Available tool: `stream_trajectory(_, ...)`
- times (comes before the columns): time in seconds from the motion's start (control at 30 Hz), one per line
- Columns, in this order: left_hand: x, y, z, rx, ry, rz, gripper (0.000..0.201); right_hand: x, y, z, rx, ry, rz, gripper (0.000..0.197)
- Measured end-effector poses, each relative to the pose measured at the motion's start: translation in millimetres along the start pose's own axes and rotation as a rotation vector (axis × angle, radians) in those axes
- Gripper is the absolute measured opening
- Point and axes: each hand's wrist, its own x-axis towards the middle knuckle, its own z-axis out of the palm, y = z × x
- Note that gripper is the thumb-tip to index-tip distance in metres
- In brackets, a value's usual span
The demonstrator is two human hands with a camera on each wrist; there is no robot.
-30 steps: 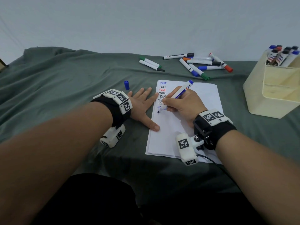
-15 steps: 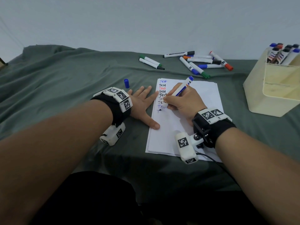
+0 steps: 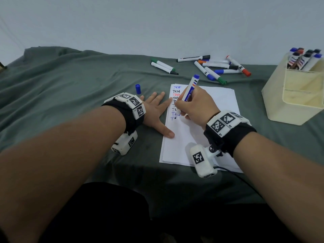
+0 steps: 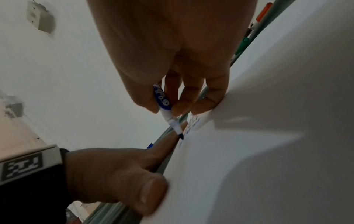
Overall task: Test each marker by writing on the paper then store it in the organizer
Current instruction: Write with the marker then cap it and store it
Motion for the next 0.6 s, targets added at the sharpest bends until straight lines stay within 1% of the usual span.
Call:
stream_trajectory(0.07, 0.0, 0.2, -0.6, 0.003, -0.004, -0.001, 0.156, -0.9, -1.6, 1.1, -0.03, 0.001, -0.011, 0.018)
stream_trajectory(0.17, 0.0, -0.1, -0.6, 0.0, -0.002, 0.0, 0.157, -2.9, -2.1, 0.0, -0.012, 0.001, 0.002, 0.019)
stream_trajectory(0.3, 0.3, -0.3, 0.3, -0.001, 0.0, 0.001, 0.159, -4.6, -3.6, 0.5, -0.066, -0.024, -0.01, 0.016)
stream_trajectory(0.4, 0.9, -0.4, 0.4, -0.004, -0.003, 0.0, 0.16, -4.5, -4.0, 0.1, -0.092, -0.009, -0.015, 0.014)
stream_trajectory(0.5, 1.2, -0.7, 0.0, -0.003, -0.004, -0.002, 0.159, -5.0, -3.8, -1.1, -0.063, 0.009, -0.007, 0.016)
stream_trajectory(0.6, 0.0, 0.0, -0.1, 0.001, -0.001, -0.006, 0.159, -6.8, -4.4, -0.6, -0.049, -0.007, 0.002, 0.018)
